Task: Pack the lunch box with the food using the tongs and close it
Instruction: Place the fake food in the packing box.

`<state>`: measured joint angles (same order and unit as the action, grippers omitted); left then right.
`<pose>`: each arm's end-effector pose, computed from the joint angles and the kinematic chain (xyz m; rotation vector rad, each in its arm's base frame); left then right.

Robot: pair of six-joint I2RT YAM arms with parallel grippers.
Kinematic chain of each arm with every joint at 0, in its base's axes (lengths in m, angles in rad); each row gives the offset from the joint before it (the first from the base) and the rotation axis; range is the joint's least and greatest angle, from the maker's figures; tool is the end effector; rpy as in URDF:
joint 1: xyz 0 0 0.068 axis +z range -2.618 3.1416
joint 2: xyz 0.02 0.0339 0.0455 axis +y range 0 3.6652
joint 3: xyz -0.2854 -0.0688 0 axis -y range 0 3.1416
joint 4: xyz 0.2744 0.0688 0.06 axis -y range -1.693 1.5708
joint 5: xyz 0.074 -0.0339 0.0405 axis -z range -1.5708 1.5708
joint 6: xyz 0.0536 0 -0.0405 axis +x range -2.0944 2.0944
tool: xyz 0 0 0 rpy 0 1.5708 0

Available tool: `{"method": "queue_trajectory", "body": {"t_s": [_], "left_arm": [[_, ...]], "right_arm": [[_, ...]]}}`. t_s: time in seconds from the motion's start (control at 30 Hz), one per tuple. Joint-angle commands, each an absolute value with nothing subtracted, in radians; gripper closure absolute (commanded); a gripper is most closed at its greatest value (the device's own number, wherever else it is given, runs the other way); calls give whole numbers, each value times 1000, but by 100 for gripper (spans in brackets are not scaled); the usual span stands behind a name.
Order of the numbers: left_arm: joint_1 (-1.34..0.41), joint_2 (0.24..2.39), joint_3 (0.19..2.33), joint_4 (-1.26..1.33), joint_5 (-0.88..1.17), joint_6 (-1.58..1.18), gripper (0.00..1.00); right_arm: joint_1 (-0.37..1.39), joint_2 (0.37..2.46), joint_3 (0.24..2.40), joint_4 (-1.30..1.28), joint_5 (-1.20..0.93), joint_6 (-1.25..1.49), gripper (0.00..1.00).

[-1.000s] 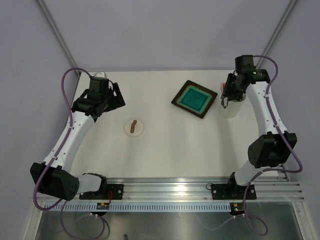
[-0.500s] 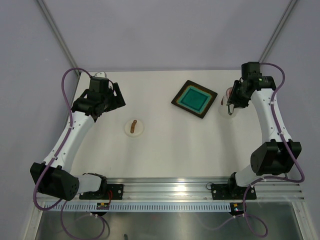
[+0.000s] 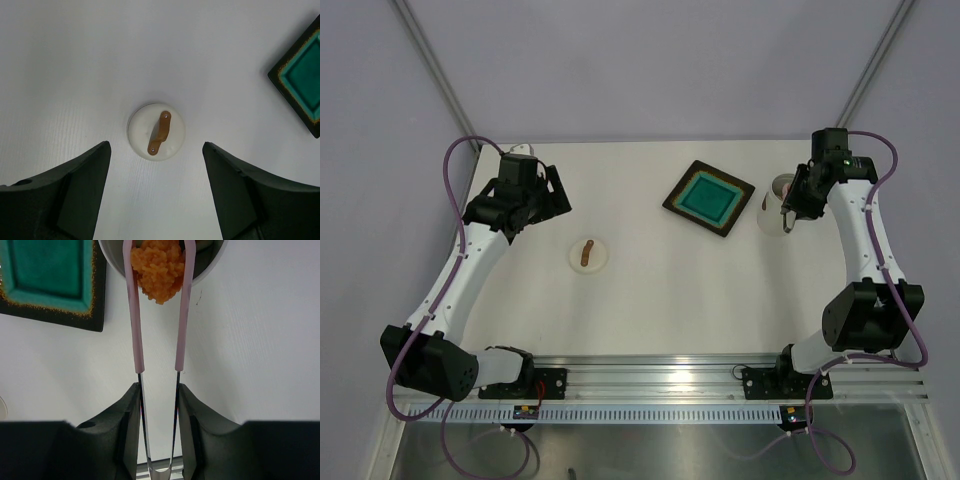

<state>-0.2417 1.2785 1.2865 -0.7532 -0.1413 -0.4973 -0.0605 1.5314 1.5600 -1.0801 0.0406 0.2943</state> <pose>0.2980 -0.0657 0.3628 -0.3663 2.2872 -0.2134 0.3439 -0.0230 0.3558 0.4765 2.5775 0.0284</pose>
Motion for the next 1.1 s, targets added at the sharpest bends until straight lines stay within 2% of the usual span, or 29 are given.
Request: {"method": "queue_trajectory", "body": {"t_s": [0.0, 0.17, 0.3, 0.37, 0.7, 0.8, 0.87, 0.93, 1.07], "left_arm": [[-235, 1269, 1307, -715, -129, -492, 22], [-233, 1270, 1310, -715, -132, -492, 22], [-235, 1272, 1310, -716, -132, -492, 22], [-235, 1270, 1307, -718, -132, -492, 22], [-235, 1266, 1299, -718, -137, -491, 22], [-235, 1262, 1298, -716, -137, -492, 22], [-235, 1262, 1299, -719, -140, -491, 22], [-235, 1262, 1298, -718, -144, -491, 22], [-235, 1272, 1293, -707, -126, -503, 22]], "right_arm": [[-69, 1540, 1575, -1026, 41, 285, 76], [-71, 1563, 1586, -1023, 29, 284, 64], [-69, 1571, 1591, -1022, 23, 284, 62], [-69, 1572, 1592, -1022, 21, 282, 57], [-69, 1566, 1592, -1025, 18, 281, 55], [-69, 1556, 1601, -1028, 14, 284, 59], [-69, 1528, 1611, -1026, -8, 279, 73], [-66, 1484, 1634, -1025, -43, 281, 79], [-32, 1450, 1696, -1072, -48, 270, 79]]}}
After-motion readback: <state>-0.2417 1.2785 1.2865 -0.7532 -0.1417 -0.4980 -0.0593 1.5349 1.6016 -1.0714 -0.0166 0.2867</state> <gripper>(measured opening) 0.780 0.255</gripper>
